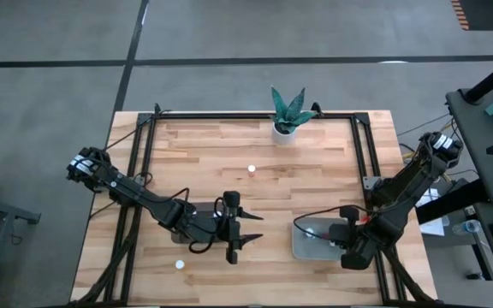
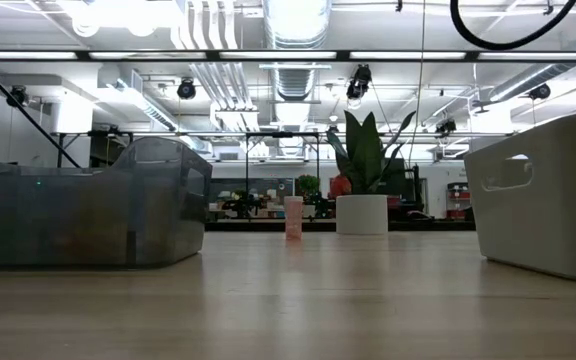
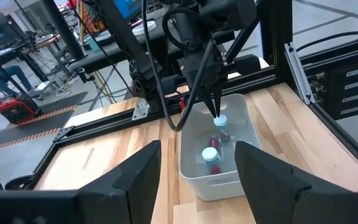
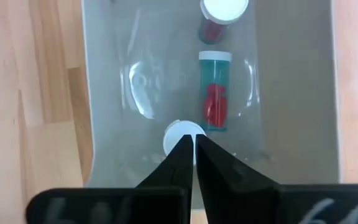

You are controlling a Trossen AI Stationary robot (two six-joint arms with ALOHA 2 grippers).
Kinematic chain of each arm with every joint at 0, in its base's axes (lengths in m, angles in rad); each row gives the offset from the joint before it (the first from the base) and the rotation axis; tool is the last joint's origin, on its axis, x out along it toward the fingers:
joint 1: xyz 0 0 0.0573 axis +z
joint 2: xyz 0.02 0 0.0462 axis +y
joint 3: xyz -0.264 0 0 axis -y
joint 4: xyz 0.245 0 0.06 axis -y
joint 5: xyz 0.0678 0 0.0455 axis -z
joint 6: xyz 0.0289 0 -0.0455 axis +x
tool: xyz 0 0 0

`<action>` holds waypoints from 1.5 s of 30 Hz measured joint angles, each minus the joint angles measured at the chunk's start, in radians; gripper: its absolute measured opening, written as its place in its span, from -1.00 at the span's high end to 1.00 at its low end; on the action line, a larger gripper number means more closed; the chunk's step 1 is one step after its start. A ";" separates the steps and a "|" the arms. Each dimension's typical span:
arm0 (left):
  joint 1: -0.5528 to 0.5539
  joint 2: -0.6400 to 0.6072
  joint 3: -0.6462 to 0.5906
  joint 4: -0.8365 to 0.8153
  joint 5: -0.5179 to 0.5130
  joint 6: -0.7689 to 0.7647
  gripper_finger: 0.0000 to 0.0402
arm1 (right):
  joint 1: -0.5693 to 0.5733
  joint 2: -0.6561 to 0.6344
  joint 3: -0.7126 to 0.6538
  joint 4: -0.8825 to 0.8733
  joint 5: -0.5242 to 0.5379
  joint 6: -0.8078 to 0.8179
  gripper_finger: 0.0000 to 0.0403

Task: Pick and place medicine bottles into bin by pill shape (circle, oval)
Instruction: Put the blue capsule bottle into the gray bin, then put the pink capsule bottle into the gray bin

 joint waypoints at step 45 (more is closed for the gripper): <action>0.041 0.000 0.001 -0.036 0.000 -0.093 0.06 | -0.047 -0.039 0.006 0.372 0.219 -0.493 0.96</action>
